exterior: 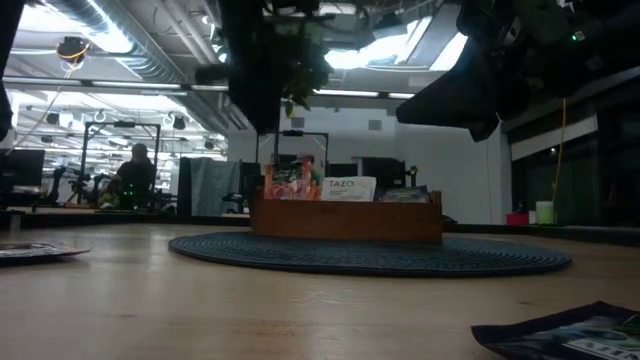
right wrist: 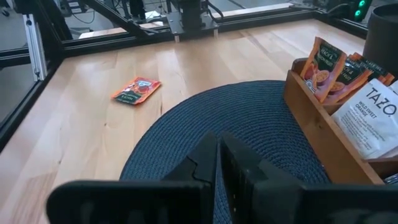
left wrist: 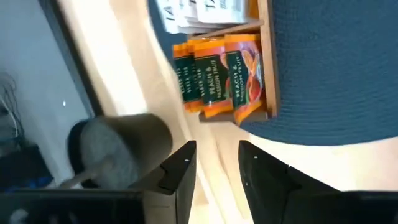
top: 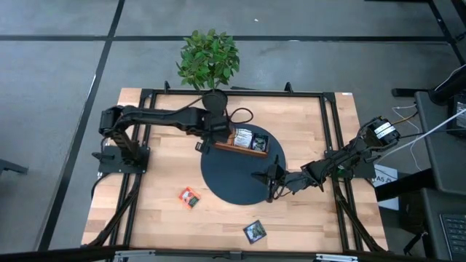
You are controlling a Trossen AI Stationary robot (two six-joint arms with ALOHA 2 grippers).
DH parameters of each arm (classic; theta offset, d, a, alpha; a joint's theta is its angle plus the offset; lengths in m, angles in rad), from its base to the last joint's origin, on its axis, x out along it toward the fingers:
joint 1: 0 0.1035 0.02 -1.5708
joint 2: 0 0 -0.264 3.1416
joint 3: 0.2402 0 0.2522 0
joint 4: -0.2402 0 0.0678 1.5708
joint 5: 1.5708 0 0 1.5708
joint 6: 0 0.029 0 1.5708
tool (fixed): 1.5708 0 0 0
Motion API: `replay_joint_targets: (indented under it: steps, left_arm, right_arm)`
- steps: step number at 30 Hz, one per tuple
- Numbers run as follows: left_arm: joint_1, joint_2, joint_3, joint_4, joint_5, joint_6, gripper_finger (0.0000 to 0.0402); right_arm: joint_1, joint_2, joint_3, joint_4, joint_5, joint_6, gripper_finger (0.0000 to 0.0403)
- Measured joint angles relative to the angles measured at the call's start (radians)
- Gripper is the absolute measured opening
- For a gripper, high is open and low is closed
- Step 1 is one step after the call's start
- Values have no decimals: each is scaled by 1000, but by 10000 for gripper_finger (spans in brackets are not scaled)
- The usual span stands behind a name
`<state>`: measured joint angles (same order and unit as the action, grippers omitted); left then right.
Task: Pick & Place Tea
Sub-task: Put the orange tea bag into the left side of the wooden organizer
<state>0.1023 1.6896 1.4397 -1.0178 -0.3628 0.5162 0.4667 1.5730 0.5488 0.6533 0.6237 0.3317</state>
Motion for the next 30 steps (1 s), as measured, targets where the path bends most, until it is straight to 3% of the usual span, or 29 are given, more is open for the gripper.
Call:
replay_joint_targets:
  steps: [3,9,14,19,30]
  left_arm:
    - [-20,-29,59,-85,9,-84,107]
    - [-45,-131,90,-112,149,-288,70]
    - [-110,-224,88,-133,138,-388,14]
    - [-251,-300,82,-126,103,-487,3]
    - [-498,-490,-280,86,78,-797,3]
  right_arm:
    - [0,0,0,4,0,0,26]
    - [-12,1,0,-8,9,-25,26]
    - [-13,1,0,-8,3,-25,26]
    - [-13,1,0,-8,3,-24,26]
    - [-13,1,0,-9,4,-27,26]
